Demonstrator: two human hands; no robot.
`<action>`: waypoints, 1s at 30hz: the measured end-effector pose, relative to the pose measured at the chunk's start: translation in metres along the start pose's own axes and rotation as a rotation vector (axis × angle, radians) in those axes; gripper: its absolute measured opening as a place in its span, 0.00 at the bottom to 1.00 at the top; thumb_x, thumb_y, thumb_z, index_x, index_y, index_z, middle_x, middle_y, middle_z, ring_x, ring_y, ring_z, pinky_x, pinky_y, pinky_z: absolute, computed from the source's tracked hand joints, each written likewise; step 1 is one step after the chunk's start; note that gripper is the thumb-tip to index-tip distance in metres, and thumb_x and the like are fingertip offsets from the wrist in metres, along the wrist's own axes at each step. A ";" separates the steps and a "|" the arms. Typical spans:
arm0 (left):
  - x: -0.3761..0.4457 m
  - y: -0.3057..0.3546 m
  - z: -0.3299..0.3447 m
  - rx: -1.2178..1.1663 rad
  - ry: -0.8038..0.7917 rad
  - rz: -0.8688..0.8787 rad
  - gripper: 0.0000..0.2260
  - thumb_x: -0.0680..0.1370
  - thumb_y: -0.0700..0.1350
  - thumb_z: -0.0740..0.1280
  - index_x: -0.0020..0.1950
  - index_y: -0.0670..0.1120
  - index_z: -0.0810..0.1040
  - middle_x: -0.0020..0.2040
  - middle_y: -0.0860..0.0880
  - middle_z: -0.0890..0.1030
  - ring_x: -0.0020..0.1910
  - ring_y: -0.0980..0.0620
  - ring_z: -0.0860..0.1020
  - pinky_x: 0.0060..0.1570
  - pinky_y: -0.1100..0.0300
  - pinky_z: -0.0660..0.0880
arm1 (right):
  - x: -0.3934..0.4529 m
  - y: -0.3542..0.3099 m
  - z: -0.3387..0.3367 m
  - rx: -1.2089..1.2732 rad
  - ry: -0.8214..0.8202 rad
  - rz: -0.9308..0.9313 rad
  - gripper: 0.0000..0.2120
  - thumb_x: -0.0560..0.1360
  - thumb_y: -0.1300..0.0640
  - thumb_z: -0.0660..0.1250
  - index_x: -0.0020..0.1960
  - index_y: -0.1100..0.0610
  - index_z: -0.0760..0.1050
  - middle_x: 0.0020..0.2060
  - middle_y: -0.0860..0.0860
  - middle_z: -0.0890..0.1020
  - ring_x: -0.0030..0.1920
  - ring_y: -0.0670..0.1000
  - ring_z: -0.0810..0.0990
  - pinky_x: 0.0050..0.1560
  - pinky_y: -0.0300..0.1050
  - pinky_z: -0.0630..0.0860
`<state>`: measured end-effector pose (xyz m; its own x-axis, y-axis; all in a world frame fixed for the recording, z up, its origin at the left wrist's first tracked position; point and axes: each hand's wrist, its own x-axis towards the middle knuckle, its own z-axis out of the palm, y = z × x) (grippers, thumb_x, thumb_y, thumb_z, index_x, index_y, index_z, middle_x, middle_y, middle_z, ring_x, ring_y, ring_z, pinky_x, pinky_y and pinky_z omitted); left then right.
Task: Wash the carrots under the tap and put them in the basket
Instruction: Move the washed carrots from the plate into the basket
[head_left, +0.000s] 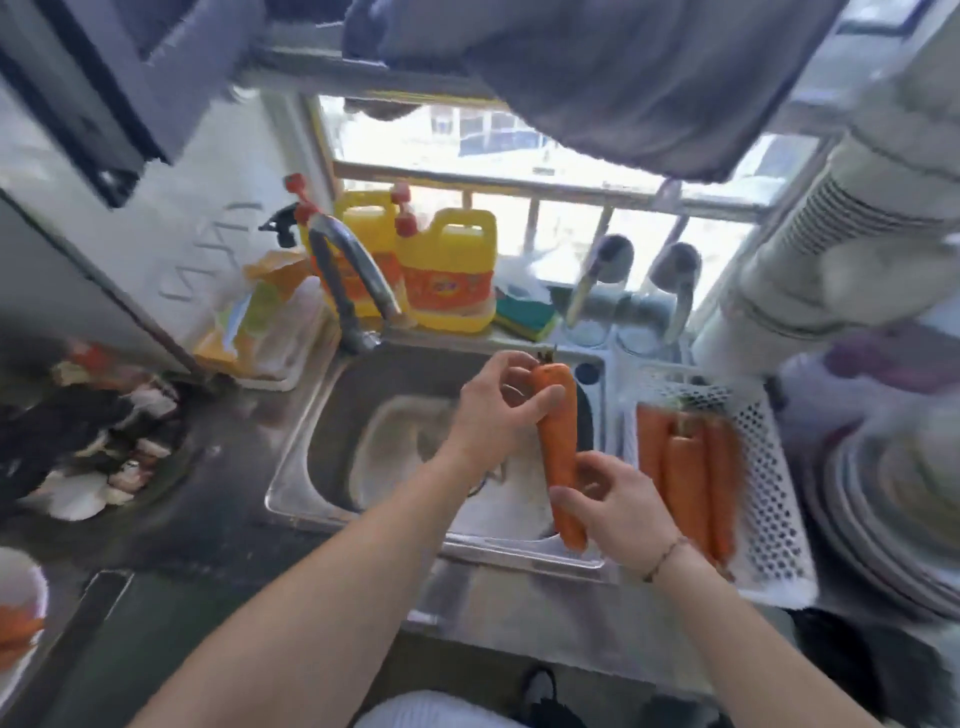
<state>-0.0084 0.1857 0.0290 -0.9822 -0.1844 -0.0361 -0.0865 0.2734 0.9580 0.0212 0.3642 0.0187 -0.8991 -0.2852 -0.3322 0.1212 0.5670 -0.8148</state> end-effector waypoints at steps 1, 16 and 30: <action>0.005 0.005 0.026 0.022 -0.049 0.012 0.16 0.74 0.51 0.75 0.58 0.50 0.76 0.47 0.54 0.82 0.45 0.54 0.81 0.51 0.54 0.80 | -0.004 0.015 -0.018 -0.024 0.070 0.018 0.10 0.71 0.49 0.76 0.50 0.48 0.78 0.40 0.46 0.83 0.40 0.47 0.82 0.41 0.35 0.77; 0.031 0.009 0.209 0.929 -0.585 0.226 0.27 0.77 0.58 0.65 0.75 0.57 0.65 0.74 0.53 0.70 0.76 0.47 0.57 0.73 0.33 0.42 | -0.015 0.129 -0.104 -0.193 0.202 0.365 0.20 0.72 0.57 0.68 0.64 0.52 0.73 0.56 0.53 0.82 0.58 0.56 0.80 0.59 0.48 0.77; 0.016 -0.015 0.131 0.719 -0.341 0.307 0.16 0.77 0.54 0.63 0.62 0.53 0.80 0.67 0.54 0.76 0.71 0.48 0.66 0.73 0.39 0.54 | 0.003 0.067 -0.076 -0.479 0.376 0.072 0.21 0.77 0.51 0.66 0.68 0.54 0.74 0.67 0.51 0.74 0.68 0.54 0.70 0.70 0.49 0.66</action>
<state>-0.0447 0.3019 -0.0234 -0.9659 0.2588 0.0018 0.2204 0.8190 0.5297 -0.0054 0.4600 -0.0009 -0.9931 0.0092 -0.1173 0.0630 0.8840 -0.4633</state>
